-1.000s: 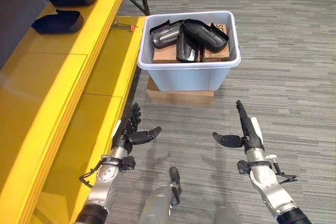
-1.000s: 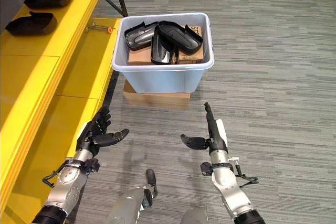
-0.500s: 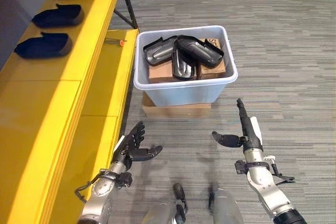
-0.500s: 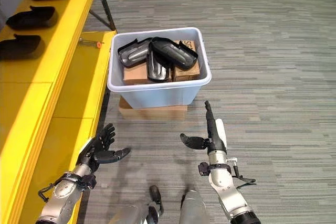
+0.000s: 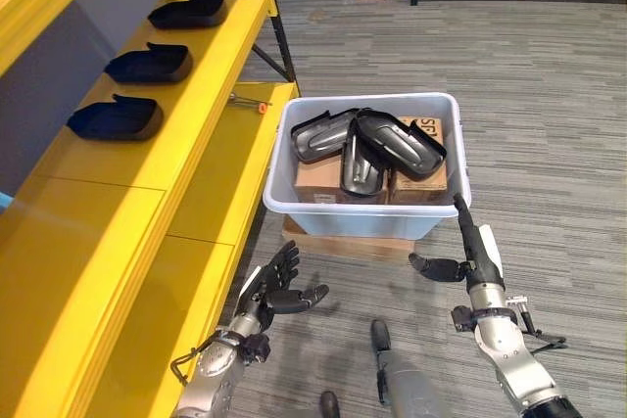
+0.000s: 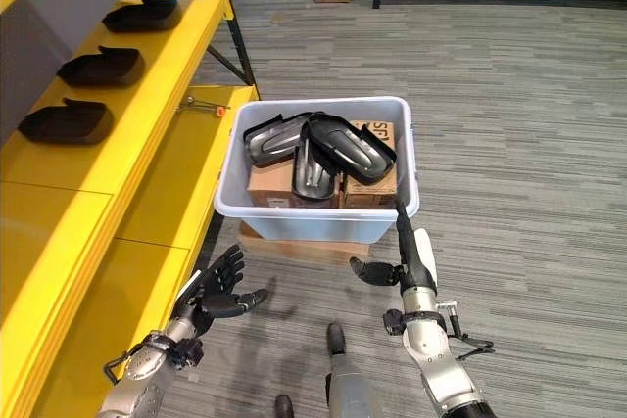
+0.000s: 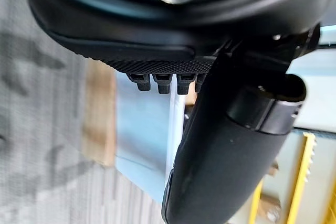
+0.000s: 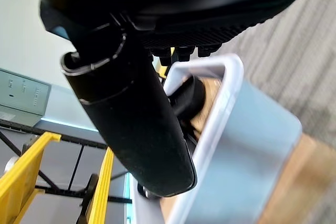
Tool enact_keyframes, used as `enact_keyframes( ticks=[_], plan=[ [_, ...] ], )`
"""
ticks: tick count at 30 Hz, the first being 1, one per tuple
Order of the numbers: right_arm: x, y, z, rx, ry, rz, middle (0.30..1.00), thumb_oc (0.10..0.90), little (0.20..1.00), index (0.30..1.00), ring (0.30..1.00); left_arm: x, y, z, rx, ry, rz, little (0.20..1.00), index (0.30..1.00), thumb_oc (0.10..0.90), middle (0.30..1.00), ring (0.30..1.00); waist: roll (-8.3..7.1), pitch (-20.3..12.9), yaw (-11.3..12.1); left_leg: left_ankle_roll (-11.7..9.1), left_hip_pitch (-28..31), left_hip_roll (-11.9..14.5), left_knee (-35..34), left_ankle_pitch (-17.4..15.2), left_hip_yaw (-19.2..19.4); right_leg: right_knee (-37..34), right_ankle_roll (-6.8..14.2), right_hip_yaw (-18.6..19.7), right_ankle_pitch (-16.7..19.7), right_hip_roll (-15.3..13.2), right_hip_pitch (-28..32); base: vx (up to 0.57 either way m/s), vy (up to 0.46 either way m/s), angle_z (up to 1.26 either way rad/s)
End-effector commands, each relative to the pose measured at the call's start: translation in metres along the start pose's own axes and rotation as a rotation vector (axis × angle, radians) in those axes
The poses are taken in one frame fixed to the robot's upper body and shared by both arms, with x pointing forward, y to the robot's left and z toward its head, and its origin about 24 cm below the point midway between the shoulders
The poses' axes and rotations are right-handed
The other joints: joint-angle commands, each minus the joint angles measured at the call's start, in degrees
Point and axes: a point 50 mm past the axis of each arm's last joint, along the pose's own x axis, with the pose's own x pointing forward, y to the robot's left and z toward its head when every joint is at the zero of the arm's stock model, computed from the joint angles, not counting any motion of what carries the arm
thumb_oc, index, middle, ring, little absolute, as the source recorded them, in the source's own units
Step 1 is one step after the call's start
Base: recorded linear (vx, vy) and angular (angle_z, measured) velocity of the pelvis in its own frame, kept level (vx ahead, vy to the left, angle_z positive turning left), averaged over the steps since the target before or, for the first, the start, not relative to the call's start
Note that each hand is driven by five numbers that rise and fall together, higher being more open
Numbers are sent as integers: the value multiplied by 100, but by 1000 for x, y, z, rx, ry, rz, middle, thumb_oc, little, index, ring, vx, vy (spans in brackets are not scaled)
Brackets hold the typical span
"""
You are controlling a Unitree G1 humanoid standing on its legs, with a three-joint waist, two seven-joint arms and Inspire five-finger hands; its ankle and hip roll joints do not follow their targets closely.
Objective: Move parts from the plastic box to the shelf.
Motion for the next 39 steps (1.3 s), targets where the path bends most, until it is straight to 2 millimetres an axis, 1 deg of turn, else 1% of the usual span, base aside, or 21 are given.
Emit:
enact_keyframes(
  ticks=[1,5,8,13,14,16,17,18,19,21,22,23,24,25,26,27,29,31,33,36,39],
  plan=[
    [6,-6,26,42,-159,-59,1000,900,1000,1000,1000,3,3,38,16,-188,-21,1000,1000,900,1000,1000,-215,-246,-79,302,-149,-222,291,-426,2,652,633,79,-933,-389,-113,73,-33,12],
    [5,-11,27,25,-164,-103,1000,900,1000,1000,1000,1,1,37,30,-182,-23,1000,1000,900,1000,1000,-183,-213,-135,192,-142,-49,144,-279,149,669,603,62,-1031,-399,-21,100,-42,3],
    [8,-18,31,3,-186,-147,1000,900,1000,1000,1000,2,-2,42,37,-218,-27,1000,1000,900,1000,1000,-121,-184,-180,108,-129,30,30,-205,205,705,579,76,-1097,-420,-42,72,-33,4],
    [9,-25,42,-19,-267,-156,1000,900,1000,1000,1000,4,1,60,11,-313,37,1000,1000,900,1000,1000,-2,-167,-264,82,-133,1,392,-433,331,1039,500,90,-1305,-488,-163,120,-118,3],
    [9,-26,44,-20,-273,-144,1000,900,1000,1000,1000,6,2,63,4,-325,48,1000,1000,900,1000,1000,17,-203,-305,101,-121,-36,626,-591,435,1096,459,84,-1358,-523,-161,79,-86,5],
    [9,-26,43,-16,-271,-131,1000,900,1000,1000,1000,7,3,64,1,-328,57,1000,1000,900,1000,1000,31,-227,-335,107,-126,-50,803,-668,509,1114,429,78,-1395,-533,-143,82,-101,14],
    [9,-27,43,-15,-271,-119,1000,900,1000,1000,1000,9,3,65,-5,-328,61,1000,1000,900,1000,1000,50,-263,-365,51,-178,-42,1222,-566,616,1088,365,66,-1444,-529,-68,104,-219,20],
    [8,-27,43,-1,-271,-83,1000,900,1000,1000,1000,14,2,67,-8,-329,56,1000,1000,900,1000,1000,65,-292,-416,-109,-475,20,2214,-234,824,999,224,10,-1514,-512,122,113,-261,21],
    [8,-25,43,27,-266,-46,1000,900,1000,1000,1000,17,0,68,-9,-326,53,1000,1000,900,1000,1000,52,-279,-402,-186,-836,29,2668,-21,770,925,180,23,-1525,-493,265,125,-254,56],
    [7,-20,40,37,-257,-14,1000,900,1000,1000,1000,19,0,66,-11,-308,60,1000,1000,900,1000,1000,-4,-233,-343,-157,-1361,15,3007,18,665,835,189,102,-1530,-489,471,158,-88,84],
    [9,-16,42,37,-253,23,1000,900,1000,1000,1000,17,2,60,-17,-293,72,1000,1000,900,1000,1000,-6,-203,-291,-121,-1381,195,2304,112,687,815,230,162,-1591,-476,605,174,39,28],
    [9,-16,43,35,-252,27,1000,900,1000,1000,1000,16,2,59,-17,-290,74,1000,1000,900,1000,1000,-12,-193,-283,-124,-1339,224,2156,143,696,811,240,178,-1606,-483,633,181,113,-32],
    [9,-15,43,35,-250,32,1000,900,1000,1000,1000,14,4,57,-15,-285,77,1000,1000,900,1000,1000,3,-186,-259,-183,-1284,367,1685,324,648,794,253,197,-1638,-479,697,187,192,-43],
    [9,-14,44,42,-245,48,1000,900,1000,1000,1000,10,8,52,-17,-277,83,1000,1000,900,1000,1000,10,-193,-205,-351,-1251,717,845,743,478,723,275,222,-1700,-491,846,319,334,-61],
    [8,-14,42,32,-240,50,1000,900,1000,1000,1000,4,13,45,-34,-265,95,1000,1000,900,1000,1000,-31,-168,-146,-574,-1274,1193,204,1325,285,650,271,260,-1794,-541,1066,340,360,-42],
    [8,-14,41,36,-233,55,1000,900,1000,1000,1000,2,16,41,-41,-261,105,1000,1000,900,1000,1000,-54,-144,-127,-632,-1291,1364,21,1422,226,640,271,276,-1847,-594,1166,246,258,-38],
    [9,-13,42,39,-247,65,1000,900,1000,1000,1000,0,17,36,-61,-260,112,1000,1000,900,1000,1000,-59,-86,-92,-677,-1325,1440,-51,1375,112,687,282,343,-1953,-660,1249,135,186,-39],
    [10,-12,47,77,-293,87,1000,900,1000,1000,1000,-2,19,33,-62,-259,129,1000,1000,900,1000,1000,-25,-66,-48,-709,-1255,1411,-68,1279,94,729,327,396,-1995,-683,1247,139,182,-48],
    [8,-11,55,100,-365,71,1000,900,1000,1000,1000,-3,21,28,-61,-243,128,1000,1000,900,1000,1000,35,-86,-53,-771,-1111,1387,20,1119,288,830,357,268,-2061,-732,1216,184,224,-55],
    [5,-13,51,119,-336,27,1000,900,1000,1000,1000,-3,22,25,-55,-229,118,1000,1000,900,1000,1000,91,-142,-88,-764,-945,1304,-21,1013,420,808,419,216,-2023,-775,1221,126,132,-13],
    [2,-11,38,211,-239,52,1000,900,1000,1000,1000,-2,20,27,-44,-223,94,1000,1000,900,1000,1000,128,-229,-127,-737,-733,1171,-135,893,549,627,517,146,-1906,-840,1261,126,111,5]
  ],
)
